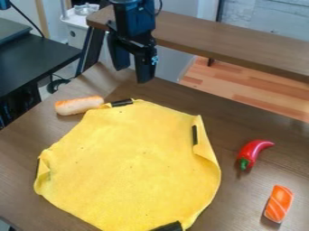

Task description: Move the object on the yellow cloth

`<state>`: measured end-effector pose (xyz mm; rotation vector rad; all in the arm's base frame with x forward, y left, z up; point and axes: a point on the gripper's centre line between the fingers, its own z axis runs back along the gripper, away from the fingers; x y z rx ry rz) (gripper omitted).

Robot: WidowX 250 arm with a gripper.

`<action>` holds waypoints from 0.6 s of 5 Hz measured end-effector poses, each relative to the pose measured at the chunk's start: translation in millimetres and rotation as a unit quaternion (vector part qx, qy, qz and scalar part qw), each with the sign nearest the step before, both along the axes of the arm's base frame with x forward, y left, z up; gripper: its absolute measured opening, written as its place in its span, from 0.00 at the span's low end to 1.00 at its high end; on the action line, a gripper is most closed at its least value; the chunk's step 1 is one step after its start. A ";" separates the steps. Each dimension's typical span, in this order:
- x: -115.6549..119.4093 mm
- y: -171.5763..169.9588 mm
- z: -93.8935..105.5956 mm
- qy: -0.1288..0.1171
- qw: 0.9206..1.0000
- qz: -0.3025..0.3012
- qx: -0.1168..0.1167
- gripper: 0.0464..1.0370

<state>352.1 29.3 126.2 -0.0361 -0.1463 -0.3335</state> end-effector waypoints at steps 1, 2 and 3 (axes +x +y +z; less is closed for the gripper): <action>0.0 -1.8 -14.6 0.020 1.000 -0.004 -0.011 0.96; 0.5 16.8 -41.8 0.034 0.997 0.000 -0.071 0.96; -15.0 45.3 -62.4 0.015 0.989 0.119 -0.083 0.96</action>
